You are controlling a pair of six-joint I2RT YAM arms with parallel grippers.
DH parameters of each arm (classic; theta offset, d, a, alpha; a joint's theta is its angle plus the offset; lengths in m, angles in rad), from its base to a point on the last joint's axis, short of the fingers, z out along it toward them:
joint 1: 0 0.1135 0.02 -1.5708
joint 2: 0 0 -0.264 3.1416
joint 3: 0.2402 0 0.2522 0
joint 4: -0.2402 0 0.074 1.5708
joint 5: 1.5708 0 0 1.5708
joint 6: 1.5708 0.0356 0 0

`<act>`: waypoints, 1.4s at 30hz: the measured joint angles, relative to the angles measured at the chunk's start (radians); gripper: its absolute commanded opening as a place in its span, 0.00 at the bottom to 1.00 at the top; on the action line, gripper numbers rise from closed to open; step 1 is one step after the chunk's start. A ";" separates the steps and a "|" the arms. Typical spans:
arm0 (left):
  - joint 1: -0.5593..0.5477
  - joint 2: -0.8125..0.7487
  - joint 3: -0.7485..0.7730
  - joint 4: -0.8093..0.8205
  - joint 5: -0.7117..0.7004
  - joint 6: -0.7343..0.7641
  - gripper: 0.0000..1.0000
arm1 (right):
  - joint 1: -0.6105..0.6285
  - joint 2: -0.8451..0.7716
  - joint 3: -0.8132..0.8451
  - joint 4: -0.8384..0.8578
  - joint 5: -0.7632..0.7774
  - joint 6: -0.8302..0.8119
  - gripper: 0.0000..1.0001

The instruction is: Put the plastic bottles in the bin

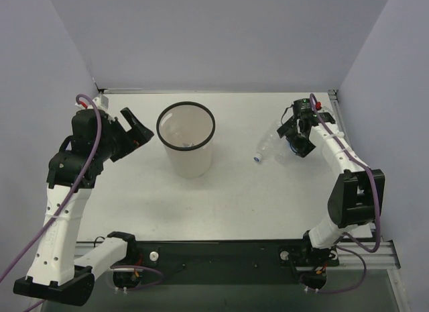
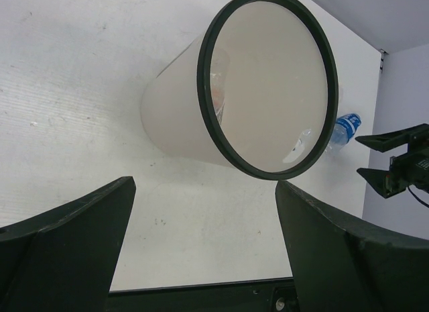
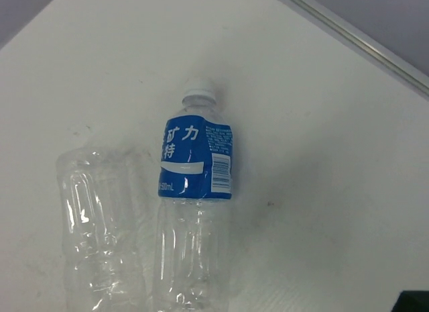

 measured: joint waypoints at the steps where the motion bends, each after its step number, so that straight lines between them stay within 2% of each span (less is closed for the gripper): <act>1: 0.000 0.000 0.000 0.000 0.000 0.000 0.97 | -0.004 0.016 -0.008 0.007 -0.006 0.005 0.78; 17: -0.001 0.018 0.024 -0.023 -0.030 0.023 0.97 | -0.037 0.219 -0.027 0.091 -0.023 -0.006 0.75; 24: -0.001 0.030 0.036 -0.028 -0.034 0.029 0.97 | -0.038 0.276 -0.048 0.140 -0.035 -0.044 0.54; 27: -0.001 0.039 0.047 -0.027 -0.034 0.033 0.98 | -0.038 0.267 -0.060 0.160 -0.037 -0.051 0.54; 31: -0.001 0.040 0.050 -0.027 -0.034 0.042 0.97 | -0.038 0.180 -0.132 0.163 -0.037 -0.065 0.52; 36: -0.001 0.040 0.053 -0.026 -0.034 0.047 0.98 | -0.038 -0.029 -0.178 0.106 -0.065 -0.076 0.49; 42: -0.003 0.040 0.053 -0.026 -0.033 0.050 0.97 | -0.017 -0.248 -0.124 0.032 -0.233 -0.108 0.47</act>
